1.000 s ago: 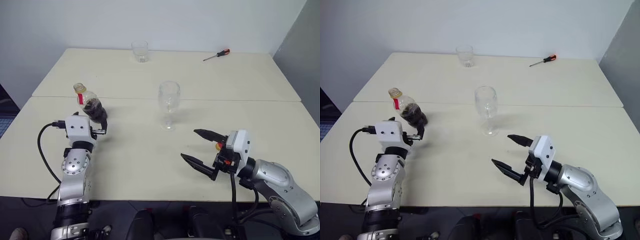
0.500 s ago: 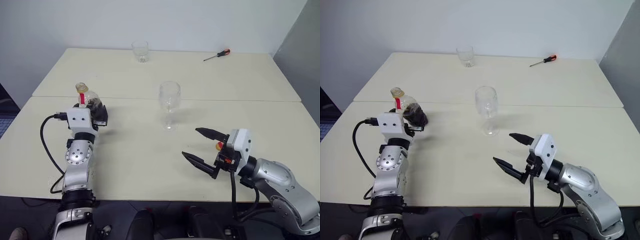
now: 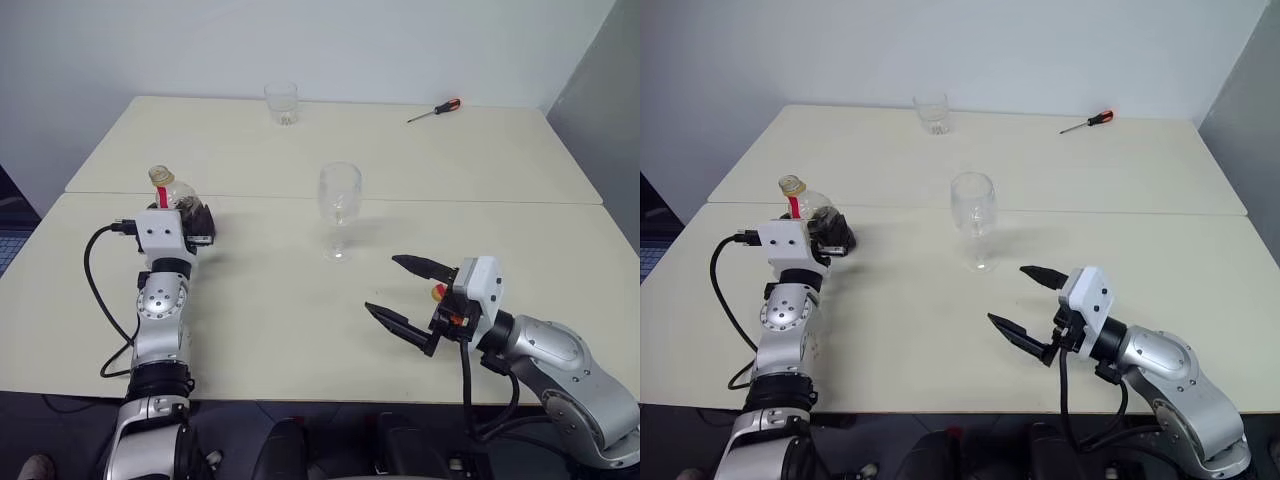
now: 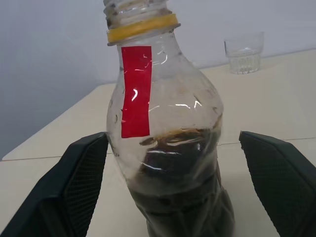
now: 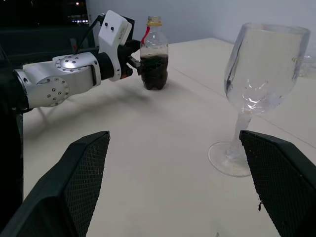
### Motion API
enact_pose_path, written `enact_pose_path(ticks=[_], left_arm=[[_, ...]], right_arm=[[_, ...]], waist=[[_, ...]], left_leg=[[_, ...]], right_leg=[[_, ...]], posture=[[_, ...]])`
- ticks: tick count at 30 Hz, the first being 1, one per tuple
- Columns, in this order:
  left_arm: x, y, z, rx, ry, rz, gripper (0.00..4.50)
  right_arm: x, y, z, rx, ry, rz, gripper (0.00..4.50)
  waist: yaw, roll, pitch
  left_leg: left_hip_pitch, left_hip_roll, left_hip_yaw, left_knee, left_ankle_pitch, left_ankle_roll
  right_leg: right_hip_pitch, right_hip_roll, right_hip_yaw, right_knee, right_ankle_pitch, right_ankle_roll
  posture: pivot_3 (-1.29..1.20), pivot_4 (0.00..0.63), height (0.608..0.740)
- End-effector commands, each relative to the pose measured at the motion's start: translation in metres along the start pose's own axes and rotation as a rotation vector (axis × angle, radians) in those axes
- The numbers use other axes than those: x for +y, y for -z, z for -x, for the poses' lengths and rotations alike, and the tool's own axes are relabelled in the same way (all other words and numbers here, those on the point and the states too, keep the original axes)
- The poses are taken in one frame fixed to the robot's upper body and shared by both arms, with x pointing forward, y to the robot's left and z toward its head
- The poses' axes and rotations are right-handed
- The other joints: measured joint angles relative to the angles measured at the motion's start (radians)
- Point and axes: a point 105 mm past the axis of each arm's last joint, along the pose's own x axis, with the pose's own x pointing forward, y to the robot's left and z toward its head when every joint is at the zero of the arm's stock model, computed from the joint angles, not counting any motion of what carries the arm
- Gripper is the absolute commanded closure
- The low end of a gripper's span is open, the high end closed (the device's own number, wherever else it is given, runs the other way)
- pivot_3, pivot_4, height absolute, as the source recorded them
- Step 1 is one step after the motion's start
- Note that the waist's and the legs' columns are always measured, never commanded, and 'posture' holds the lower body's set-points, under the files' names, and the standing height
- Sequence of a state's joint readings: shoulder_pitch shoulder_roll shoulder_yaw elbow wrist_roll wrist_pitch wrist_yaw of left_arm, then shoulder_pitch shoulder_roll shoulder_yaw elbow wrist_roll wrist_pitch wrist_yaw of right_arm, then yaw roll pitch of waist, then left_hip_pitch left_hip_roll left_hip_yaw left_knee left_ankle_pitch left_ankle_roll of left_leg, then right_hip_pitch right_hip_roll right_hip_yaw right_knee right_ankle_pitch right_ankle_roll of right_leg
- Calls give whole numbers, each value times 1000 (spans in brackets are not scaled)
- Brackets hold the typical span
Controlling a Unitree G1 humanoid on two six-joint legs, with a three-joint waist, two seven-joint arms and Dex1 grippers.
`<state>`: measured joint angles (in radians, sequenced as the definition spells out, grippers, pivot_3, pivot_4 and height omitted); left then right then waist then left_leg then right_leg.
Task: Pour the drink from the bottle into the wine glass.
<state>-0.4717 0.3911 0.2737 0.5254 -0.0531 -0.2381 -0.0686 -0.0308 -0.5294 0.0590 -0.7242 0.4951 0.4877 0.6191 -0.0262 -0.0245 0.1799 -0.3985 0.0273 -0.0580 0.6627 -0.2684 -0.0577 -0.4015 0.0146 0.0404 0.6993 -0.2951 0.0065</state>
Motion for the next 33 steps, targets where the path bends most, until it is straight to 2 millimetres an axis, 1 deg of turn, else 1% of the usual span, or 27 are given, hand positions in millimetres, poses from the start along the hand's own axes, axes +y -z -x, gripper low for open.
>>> enact_pose_path(ticks=[1,8,14,18,21,24,26,28,33], left_arm=[[5,-13,-12,-59,-9,-2,0],[-2,-8,-29,-33,5,34,0],[-6,-6,-34,-30,10,48,0],[-8,-4,-34,-32,20,65,845],[-6,-4,-34,-34,20,71,1865],[-5,-5,-34,-38,18,74,2643],[-4,-5,-34,-40,17,74,2920],[-3,-6,-35,-42,16,73,3072],[-5,-7,-36,-43,32,60,3216]], right_arm=[[-1,-12,-1,-41,4,23,19],[-5,-15,-2,-43,38,9,19],[-6,-16,-2,-37,49,7,19],[-7,-15,-1,-30,57,6,0],[-7,-14,0,-25,56,3,0],[-7,-13,0,-22,55,2,0],[-7,-13,-1,-22,52,2,0],[-7,-13,-1,-22,51,2,0],[-7,-12,-1,-21,49,3,0]], waist=[[0,0,0],[0,-1,-1],[0,-1,-1],[0,-1,-1],[-1,-1,-1],[-1,-2,-1],[-1,-2,-1],[-1,-2,-1],[-1,-2,-1]], left_leg=[[0,0,0,0,0,0],[0,0,0,0,0,0],[0,0,1,0,0,0],[0,0,1,0,0,0],[0,0,1,0,0,0],[0,0,1,0,0,0],[0,0,1,0,0,0],[0,0,1,0,0,0],[0,0,1,0,0,0]], right_leg=[[0,0,0,0,0,0],[0,0,-1,0,0,0],[0,0,-1,0,0,0],[0,0,-1,0,0,0],[0,0,-1,0,0,0],[0,0,-1,0,0,0],[0,0,-1,1,0,0],[0,0,-1,1,0,0],[0,0,-1,1,0,0]], posture=[[0,150,740],[0,150,740],[0,150,740],[0,150,740],[0,150,740],[0,150,740],[0,150,740],[0,150,740],[0,150,740]])
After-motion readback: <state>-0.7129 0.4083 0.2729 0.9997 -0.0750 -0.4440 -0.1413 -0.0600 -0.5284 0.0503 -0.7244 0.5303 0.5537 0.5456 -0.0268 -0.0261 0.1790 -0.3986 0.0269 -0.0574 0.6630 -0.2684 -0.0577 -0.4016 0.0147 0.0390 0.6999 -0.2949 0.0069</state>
